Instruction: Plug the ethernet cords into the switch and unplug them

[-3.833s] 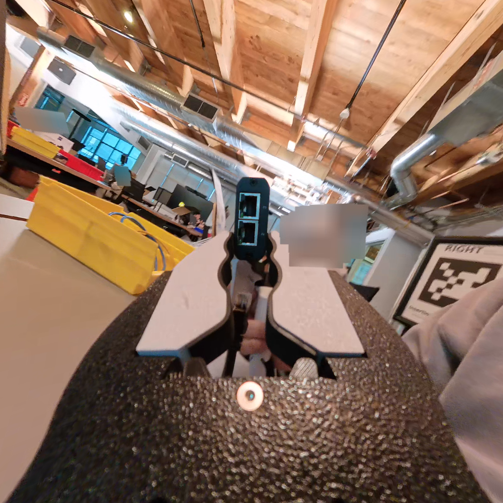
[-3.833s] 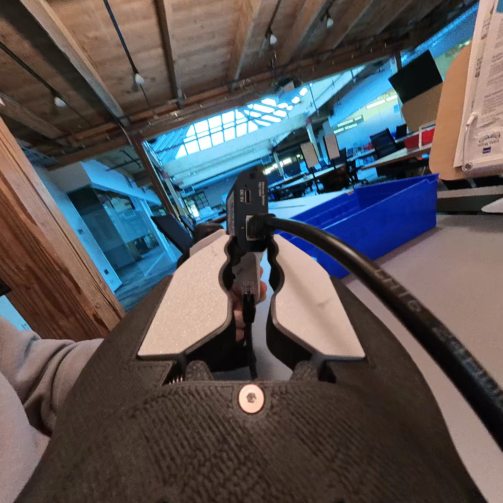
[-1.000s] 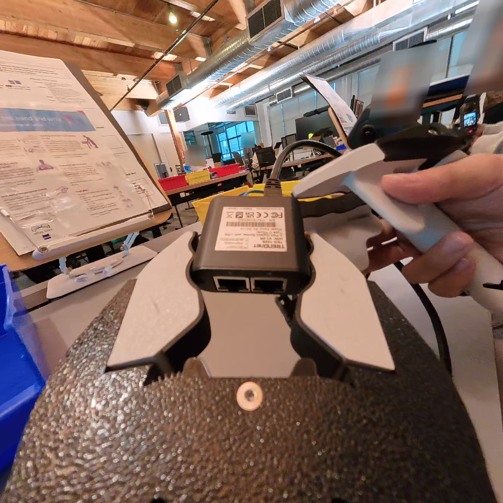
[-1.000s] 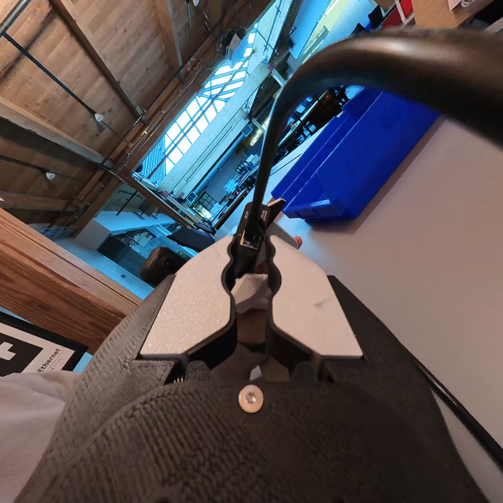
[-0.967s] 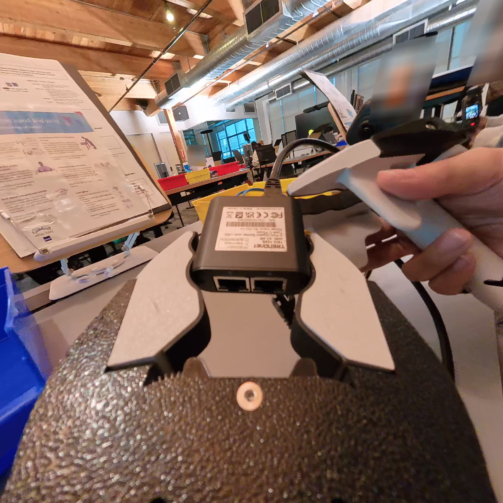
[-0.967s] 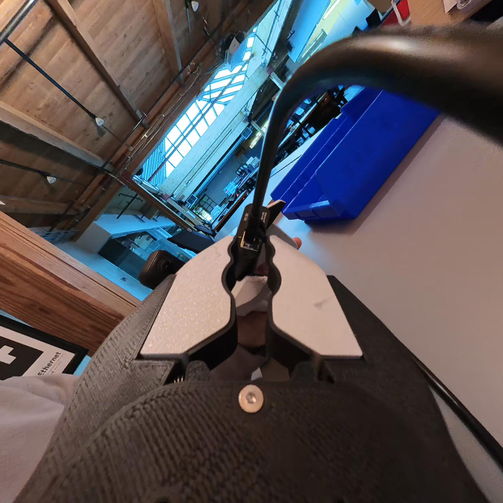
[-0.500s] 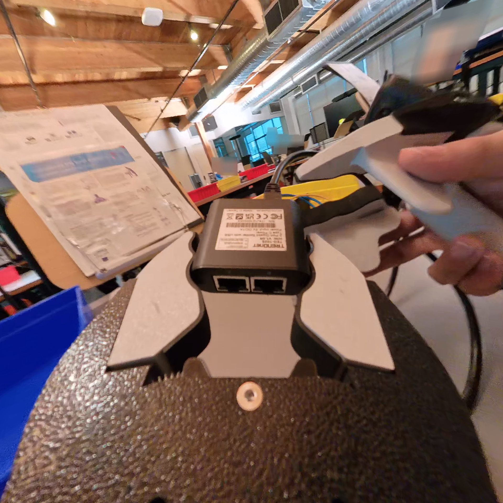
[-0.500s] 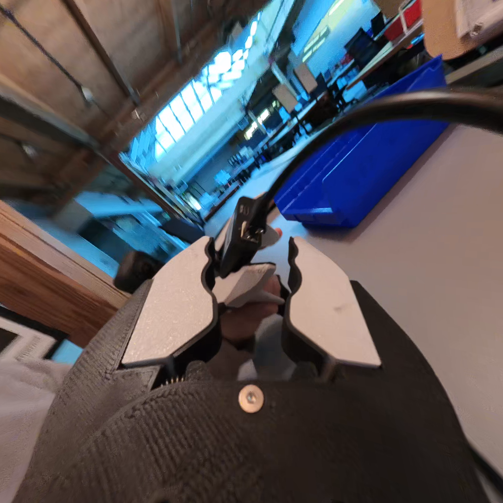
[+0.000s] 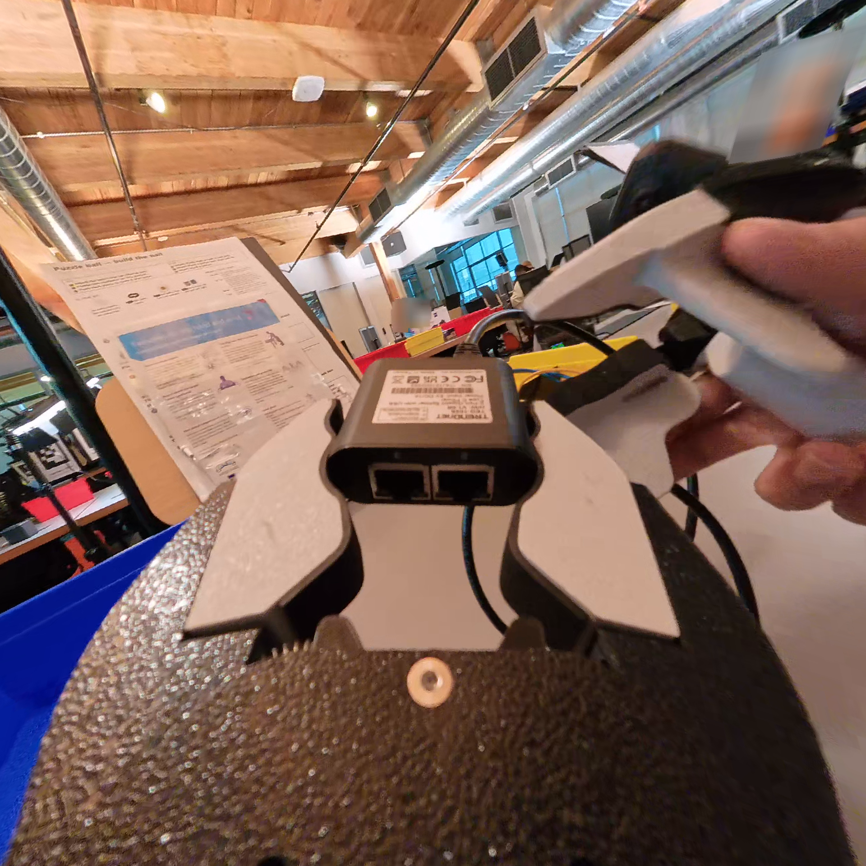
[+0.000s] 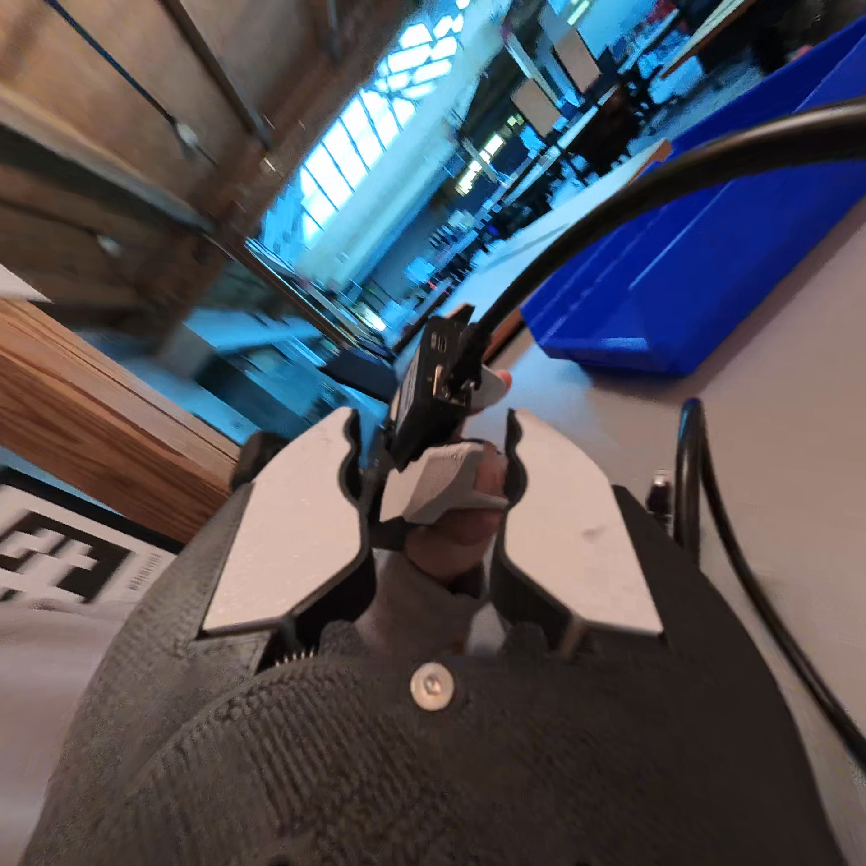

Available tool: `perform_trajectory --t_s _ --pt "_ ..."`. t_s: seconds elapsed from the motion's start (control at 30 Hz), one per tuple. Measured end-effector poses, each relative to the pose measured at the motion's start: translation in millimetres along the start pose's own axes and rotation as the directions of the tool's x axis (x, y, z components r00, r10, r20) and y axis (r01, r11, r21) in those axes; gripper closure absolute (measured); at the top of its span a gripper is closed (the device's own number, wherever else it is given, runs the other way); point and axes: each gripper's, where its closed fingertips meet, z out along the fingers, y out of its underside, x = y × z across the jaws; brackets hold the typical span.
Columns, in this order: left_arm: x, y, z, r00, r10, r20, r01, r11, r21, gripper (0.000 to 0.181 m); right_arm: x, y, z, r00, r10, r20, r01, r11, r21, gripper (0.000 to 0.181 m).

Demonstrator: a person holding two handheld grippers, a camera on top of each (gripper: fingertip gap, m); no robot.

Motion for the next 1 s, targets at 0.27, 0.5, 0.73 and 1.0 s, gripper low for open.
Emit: perform_trajectory --t_s 0.27,0.5,0.73,1.0 --pt "14 -1 1 0.994 -0.055 -0.092 0.059 0.998 0.035 0.109 4 -4 -1 0.986 0.13 0.101 -0.137 0.989 0.063 0.152" --pt "15 2 2 0.994 -0.072 -0.082 0.074 0.997 0.026 0.109 8 -10 -5 0.979 0.168 0.116 -0.184 0.972 0.146 0.159" --pt "14 2 3 0.995 -0.077 -0.066 0.079 0.997 0.019 0.109 13 -13 -9 0.971 0.202 0.13 -0.225 0.954 0.198 0.166" --pt "15 3 3 0.998 -0.012 -0.064 0.013 1.0 0.015 0.109 14 -11 -10 0.976 0.172 0.136 -0.198 0.957 0.21 0.166"
